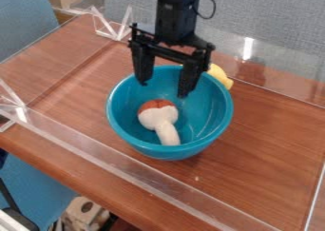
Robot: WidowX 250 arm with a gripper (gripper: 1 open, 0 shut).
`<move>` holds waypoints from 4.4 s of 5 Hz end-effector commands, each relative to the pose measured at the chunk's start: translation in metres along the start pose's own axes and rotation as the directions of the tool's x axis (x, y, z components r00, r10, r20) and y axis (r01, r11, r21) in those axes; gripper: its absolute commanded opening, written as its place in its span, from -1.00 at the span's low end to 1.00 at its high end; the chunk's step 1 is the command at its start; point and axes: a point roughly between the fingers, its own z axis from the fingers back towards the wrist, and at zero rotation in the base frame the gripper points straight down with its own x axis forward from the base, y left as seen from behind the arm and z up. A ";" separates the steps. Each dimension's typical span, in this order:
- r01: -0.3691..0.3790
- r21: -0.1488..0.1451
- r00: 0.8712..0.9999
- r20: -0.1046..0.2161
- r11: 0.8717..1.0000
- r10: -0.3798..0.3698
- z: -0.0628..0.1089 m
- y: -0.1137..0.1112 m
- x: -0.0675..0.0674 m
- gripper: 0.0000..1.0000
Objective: Remove the mushroom from the blue bowl and put it on the table
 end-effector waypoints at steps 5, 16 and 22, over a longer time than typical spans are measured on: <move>0.034 -0.044 0.998 0.059 0.998 -0.031 -0.047 0.005 0.019 1.00; 0.357 -0.066 0.930 0.123 0.932 -0.348 -0.043 0.014 0.047 -1.00; 0.254 -0.053 0.952 0.190 0.966 -0.240 -0.007 0.047 0.045 -1.00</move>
